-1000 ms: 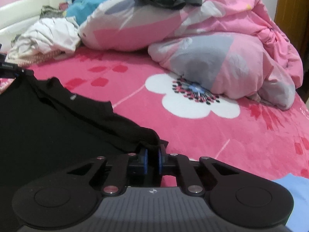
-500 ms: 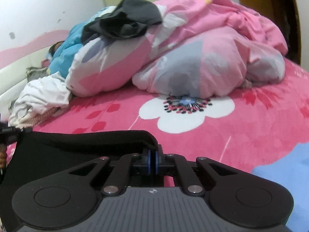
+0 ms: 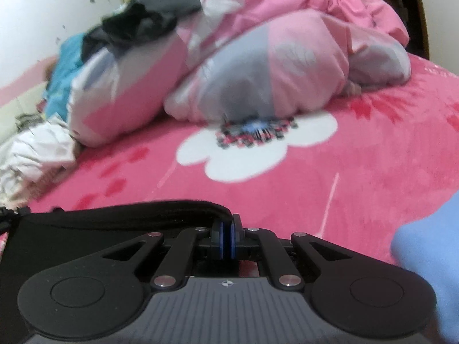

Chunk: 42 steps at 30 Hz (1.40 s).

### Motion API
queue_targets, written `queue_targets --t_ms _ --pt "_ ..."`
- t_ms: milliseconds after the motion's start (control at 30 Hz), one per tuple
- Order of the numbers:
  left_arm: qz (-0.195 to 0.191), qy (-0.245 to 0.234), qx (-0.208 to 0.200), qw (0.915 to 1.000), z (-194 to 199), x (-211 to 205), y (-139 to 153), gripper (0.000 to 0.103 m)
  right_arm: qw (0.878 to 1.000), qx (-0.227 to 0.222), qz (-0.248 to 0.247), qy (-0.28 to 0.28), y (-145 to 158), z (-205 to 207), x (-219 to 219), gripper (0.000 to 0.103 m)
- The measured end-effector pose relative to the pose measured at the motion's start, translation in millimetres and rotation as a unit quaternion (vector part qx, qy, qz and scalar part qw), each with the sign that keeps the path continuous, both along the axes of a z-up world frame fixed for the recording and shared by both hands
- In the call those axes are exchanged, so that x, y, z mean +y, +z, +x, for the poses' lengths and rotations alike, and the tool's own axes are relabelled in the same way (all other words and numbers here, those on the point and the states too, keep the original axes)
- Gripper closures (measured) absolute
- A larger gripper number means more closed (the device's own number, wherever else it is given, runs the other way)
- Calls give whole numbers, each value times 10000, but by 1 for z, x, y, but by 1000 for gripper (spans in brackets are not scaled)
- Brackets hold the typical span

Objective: Fold clothes

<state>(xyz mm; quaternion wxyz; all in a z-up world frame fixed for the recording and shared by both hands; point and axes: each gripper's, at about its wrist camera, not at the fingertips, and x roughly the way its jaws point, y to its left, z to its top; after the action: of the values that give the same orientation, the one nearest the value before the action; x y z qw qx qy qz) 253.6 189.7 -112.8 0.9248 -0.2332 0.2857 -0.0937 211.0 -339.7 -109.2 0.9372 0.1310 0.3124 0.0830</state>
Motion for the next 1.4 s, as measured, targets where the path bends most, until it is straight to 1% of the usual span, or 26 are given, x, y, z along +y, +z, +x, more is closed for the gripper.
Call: queue_targets --t_ms 67,100,167,200,233,300,433,467,533,567,633,700,733,767,800,833,900,933,1000,1067,1167,1200,1233,1300,1333,1400 --pt "-22 38 197 9998 4 1 -4 94 9999 67 75 -77 -4 3 -2 96" --pt "-96 84 191 9997 4 3 -3 91 9998 85 149 -131 -3 4 -4 93" --pt "-154 250 113 9995 -1 8 1 77 9987 65 229 -449 2 1 -10 73" --pt "-161 351 50 9992 -4 10 4 68 9976 31 242 -640 4 -2 -13 67" --pt "-189 434 -21 9989 -9 13 8 67 9962 -4 257 -830 7 -4 -16 59" --pt "-236 586 -147 9979 -19 19 18 67 9935 -129 347 -1073 14 -12 -22 60" --pt "71 608 -486 9969 -50 19 51 67 9947 -397 272 -910 37 -33 -16 65" --pt "202 489 -560 9970 -59 15 59 67 9966 -482 97 -657 44 -37 -7 69" --pt "341 132 -576 9977 -74 5 68 67 9978 -575 -324 19 51 -40 18 71" --pt "362 -109 -473 9982 -77 -2 67 67 9961 -615 -530 356 54 -42 31 72" --pt "435 -469 -139 9979 -77 -17 58 67 9919 -423 -762 923 48 -32 53 74" --pt "623 -620 314 9956 -70 -33 41 67 9906 -77 -970 964 32 -13 63 74" --pt "788 -572 518 9939 -66 -39 31 67 9894 96 -1070 973 24 -3 68 74" --pt "922 -485 556 9930 -64 -43 24 68 9913 229 -1097 694 17 5 62 79" --pt "994 -392 463 9932 -65 -45 21 68 9922 357 -1117 413 11 14 56 82" --pt "1004 -314 399 9937 -66 -45 23 68 9945 354 -986 98 17 10 47 85" --pt "940 -172 323 9949 -72 -43 33 67 9954 344 -729 -525 28 4 29 83" --pt "976 -158 244 9948 -77 -42 38 67 9942 236 -865 -593 37 -7 25 83" --pt "1048 -129 86 9944 -88 -40 48 67 9955 17 -865 -397 53 -36 21 83" --pt "1069 -144 -23 9942 -103 -40 56 66 9961 -176 -861 -81 66 -67 24 83" --pt "993 -241 -42 9948 -127 -41 60 65 9920 -444 -1047 552 75 -121 42 82" --pt "976 -283 5 9948 -133 -42 58 59 9896 -487 -1096 801 75 -136 50 82" --pt "977 -307 97 9947 -136 -44 55 49 9867 -496 -1067 1117 72 -150 57 82" --pt "952 -264 371 9944 -138 -46 43 46 9827 -398 -868 1586 58 -177 61 82" --pt "926 -242 463 9943 -138 -47 37 46 9830 -283 -900 1574 51 -185 61 82" --pt "964 -138 465 9942 -138 -45 28 46 9853 123 -1356 1029 29 -196 50 83"
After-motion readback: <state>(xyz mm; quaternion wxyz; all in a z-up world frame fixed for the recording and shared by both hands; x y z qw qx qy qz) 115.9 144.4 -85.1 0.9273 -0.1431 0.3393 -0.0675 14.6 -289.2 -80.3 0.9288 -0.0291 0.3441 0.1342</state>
